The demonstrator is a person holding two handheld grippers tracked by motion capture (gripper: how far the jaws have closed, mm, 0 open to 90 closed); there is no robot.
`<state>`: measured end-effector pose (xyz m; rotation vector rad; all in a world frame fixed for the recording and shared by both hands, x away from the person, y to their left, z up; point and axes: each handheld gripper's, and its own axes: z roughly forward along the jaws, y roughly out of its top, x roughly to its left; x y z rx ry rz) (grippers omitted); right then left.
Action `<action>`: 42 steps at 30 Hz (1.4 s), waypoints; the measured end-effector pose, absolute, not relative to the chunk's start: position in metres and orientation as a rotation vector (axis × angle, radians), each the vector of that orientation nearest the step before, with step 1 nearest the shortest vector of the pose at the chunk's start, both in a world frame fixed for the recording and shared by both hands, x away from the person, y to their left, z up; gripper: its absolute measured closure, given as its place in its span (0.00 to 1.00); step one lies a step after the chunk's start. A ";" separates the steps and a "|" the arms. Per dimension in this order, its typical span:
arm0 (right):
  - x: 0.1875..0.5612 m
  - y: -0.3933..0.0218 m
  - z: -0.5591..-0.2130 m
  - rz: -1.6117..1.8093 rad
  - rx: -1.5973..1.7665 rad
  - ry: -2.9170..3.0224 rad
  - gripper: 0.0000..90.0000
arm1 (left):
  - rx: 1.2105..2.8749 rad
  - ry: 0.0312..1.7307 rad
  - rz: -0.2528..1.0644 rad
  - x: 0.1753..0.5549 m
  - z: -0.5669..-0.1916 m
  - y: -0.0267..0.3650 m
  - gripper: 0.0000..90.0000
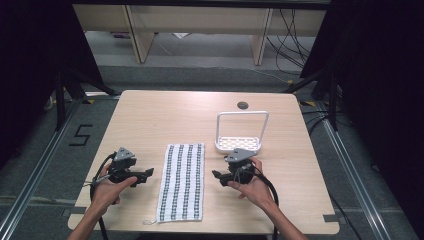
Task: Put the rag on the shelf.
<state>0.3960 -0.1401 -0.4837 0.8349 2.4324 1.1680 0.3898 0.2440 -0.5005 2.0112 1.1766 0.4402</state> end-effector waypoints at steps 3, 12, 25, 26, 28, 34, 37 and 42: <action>0.407 -0.126 -0.479 1.188 0.818 2.437 0.37 | 2.012 1.160 0.438 0.399 -0.496 0.241 0.22; 0.435 -0.106 -0.474 1.195 0.856 2.412 0.40 | 2.072 1.155 0.416 0.419 -0.491 0.236 0.26; 0.456 -0.082 -0.484 1.129 0.855 2.430 0.44 | 2.099 1.168 0.446 0.448 -0.494 0.218 0.32; 0.457 -0.076 -0.487 1.102 0.852 2.439 0.45 | 2.102 1.166 0.444 0.450 -0.494 0.216 0.32; 0.458 -0.069 -0.490 1.076 0.875 2.451 0.45 | 2.111 1.153 0.449 0.456 -0.493 0.208 0.33; 0.461 -0.057 -0.496 1.032 0.880 2.424 0.46 | 2.147 1.118 0.440 0.469 -0.493 0.195 0.36; 0.463 -0.054 -0.500 1.025 0.900 2.413 0.46 | 2.158 1.110 0.436 0.474 -0.494 0.190 0.36; 0.466 -0.055 -0.501 1.028 0.945 2.401 0.47 | 2.158 1.120 0.429 0.482 -0.495 0.185 0.38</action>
